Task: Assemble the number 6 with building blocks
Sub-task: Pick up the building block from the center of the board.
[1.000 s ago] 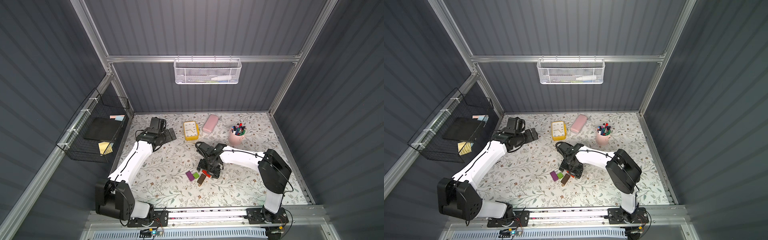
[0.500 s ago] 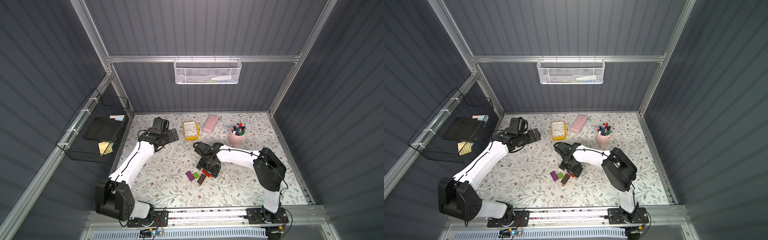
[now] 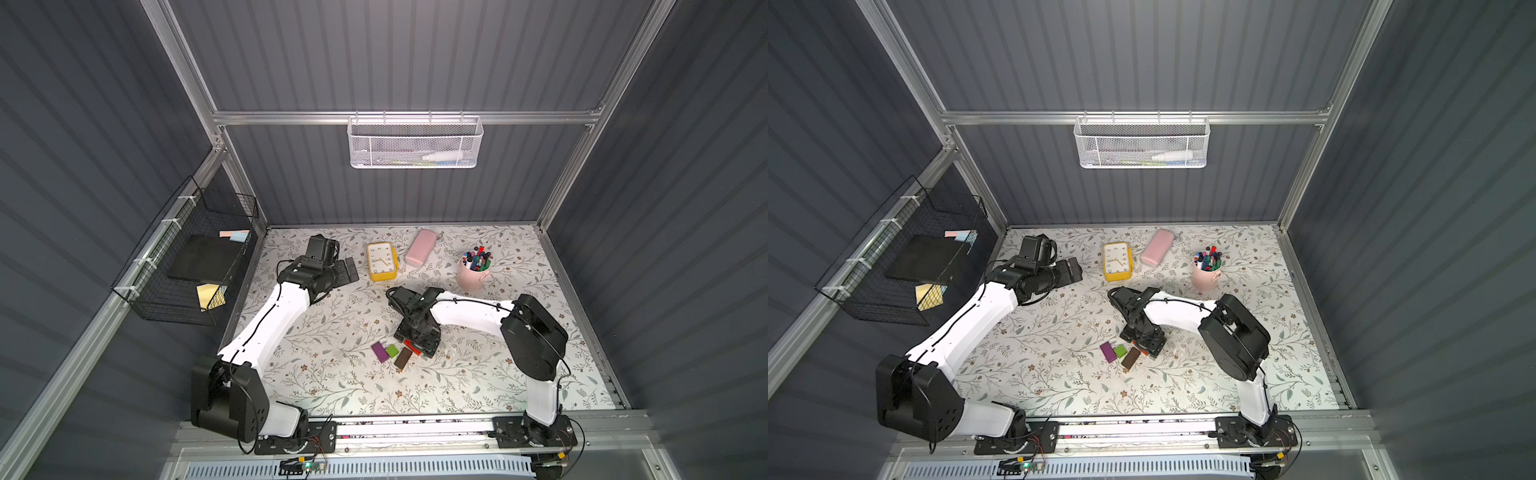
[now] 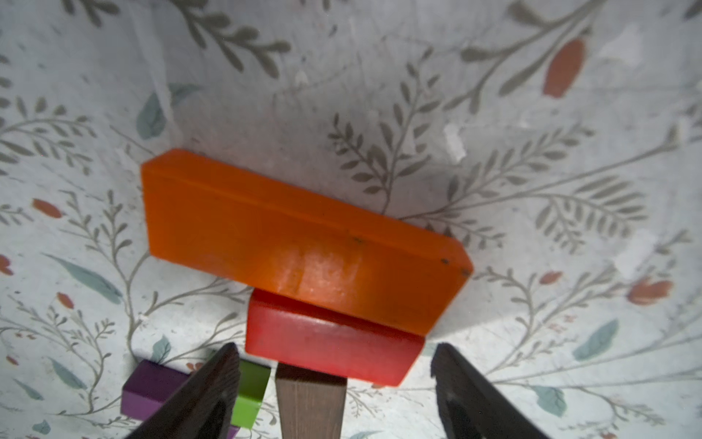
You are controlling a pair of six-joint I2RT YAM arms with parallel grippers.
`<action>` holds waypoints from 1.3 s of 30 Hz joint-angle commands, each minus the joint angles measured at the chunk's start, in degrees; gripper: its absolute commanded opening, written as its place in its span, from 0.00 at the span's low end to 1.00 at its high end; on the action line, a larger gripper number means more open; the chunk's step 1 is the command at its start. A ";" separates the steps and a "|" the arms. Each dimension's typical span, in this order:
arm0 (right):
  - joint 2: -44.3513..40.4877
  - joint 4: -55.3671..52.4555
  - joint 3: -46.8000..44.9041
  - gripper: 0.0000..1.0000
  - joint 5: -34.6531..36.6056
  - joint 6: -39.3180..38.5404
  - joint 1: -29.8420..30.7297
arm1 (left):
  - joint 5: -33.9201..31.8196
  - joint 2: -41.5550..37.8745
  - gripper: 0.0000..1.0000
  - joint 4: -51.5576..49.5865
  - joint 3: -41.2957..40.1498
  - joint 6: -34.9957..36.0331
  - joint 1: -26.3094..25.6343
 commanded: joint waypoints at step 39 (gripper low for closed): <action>-11.84 -3.39 7.80 0.60 10.18 10.89 3.42 | 0.42 -2.04 0.99 0.16 0.55 0.91 -0.52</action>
